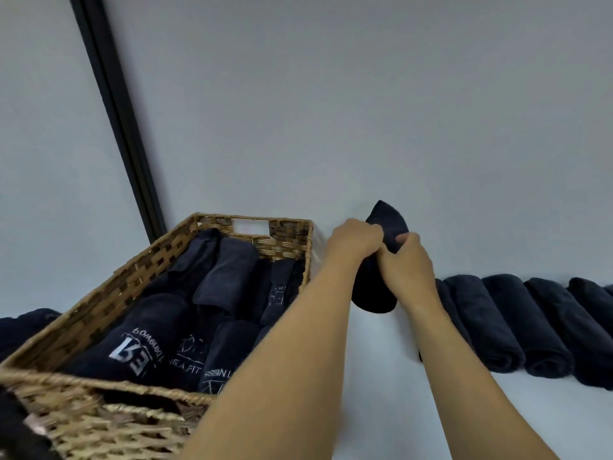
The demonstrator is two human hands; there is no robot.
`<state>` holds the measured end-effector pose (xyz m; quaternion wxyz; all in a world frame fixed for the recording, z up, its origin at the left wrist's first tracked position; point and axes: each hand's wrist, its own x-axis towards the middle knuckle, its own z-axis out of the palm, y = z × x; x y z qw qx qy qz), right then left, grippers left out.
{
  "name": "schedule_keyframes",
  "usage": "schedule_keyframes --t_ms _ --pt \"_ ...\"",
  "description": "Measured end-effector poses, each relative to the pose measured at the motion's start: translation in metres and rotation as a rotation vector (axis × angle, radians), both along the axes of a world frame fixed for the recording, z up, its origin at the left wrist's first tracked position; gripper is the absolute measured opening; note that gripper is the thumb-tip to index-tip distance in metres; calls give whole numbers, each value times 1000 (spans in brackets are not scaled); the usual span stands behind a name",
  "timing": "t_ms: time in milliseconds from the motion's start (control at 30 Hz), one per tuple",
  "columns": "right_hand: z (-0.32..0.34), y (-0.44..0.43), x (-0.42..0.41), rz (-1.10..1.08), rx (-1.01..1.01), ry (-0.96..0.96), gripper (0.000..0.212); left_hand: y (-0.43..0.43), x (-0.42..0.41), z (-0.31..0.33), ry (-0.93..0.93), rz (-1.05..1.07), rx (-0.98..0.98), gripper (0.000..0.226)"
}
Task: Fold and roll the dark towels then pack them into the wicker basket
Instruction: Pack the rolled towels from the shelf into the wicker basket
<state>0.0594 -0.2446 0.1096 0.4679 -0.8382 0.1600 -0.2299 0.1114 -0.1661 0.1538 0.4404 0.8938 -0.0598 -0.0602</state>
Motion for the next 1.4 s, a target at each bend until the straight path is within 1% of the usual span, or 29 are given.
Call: schedule_keyframes --t_ms 67,100,167,233,333,400,533,600,633,667,700,767,833,867,900,967,1000,1033,1067,1100,1133,1167,1200,1267,1300,1400 --pt "30 18 5 49 40 -130 38 26 0 45 -68 -24 27 30" --pt "44 30 9 83 64 -187 37 42 -2 66 -96 -31 32 25" --pt "64 57 18 166 103 -239 41 78 -7 95 -118 -19 38 15" --pt "74 85 30 268 100 -220 47 114 -9 103 -103 36 46 11" --pt "63 121 52 397 20 -106 49 158 1 78 -23 124 74 13" --pt "43 139 71 439 -74 27 51 176 16 47 57 150 33 16" --pt "12 150 96 460 -294 297 43 184 40 -13 167 178 -102 19" --pt "4 149 100 445 -392 421 56 182 49 -35 202 149 -106 22" --pt "4 149 102 447 -445 472 59 181 53 -42 212 136 -90 21" --pt "4 150 105 458 -504 510 59 181 58 -47 219 131 -85 20" --pt "4 151 107 475 -564 524 55 182 62 -51 222 137 -89 18" --pt "6 155 109 513 -693 507 36 183 71 -55 185 156 -61 18" --pt "7 158 111 548 -824 503 13 184 76 -57 116 177 51 32" --pt "7 158 108 565 -867 512 9 184 74 -56 87 184 148 37" --pt "7 159 108 568 -871 534 10 183 70 -55 48 186 262 34" --pt "6 160 109 554 -819 591 13 180 65 -55 -91 199 504 22" --pt "4 161 111 541 -797 604 15 178 63 -56 -192 203 635 22" --pt "4 162 111 522 -792 588 25 176 62 -57 -312 188 762 29" --pt "4 163 112 500 -822 566 41 176 63 -59 -416 147 854 36" --pt "2 162 113 495 -873 549 57 176 65 -60 -477 81 898 38" --pt "1 161 115 519 -931 543 68 178 67 -60 -474 12 918 39" --pt "0 159 118 568 -974 549 74 180 69 -60 -431 -41 938 39" --pt "-1 157 121 612 -1005 575 74 183 71 -60 -378 -78 971 38" --pt "-4 156 130 646 -1063 612 65 188 70 -61 -299 -124 1043 40" --pt "-3 156 133 637 -1092 599 59 188 68 -62 -272 -144 1075 43" --pt "-1 157 133 560 -1192 440 48 186 61 -63 -252 -196 1149 50"
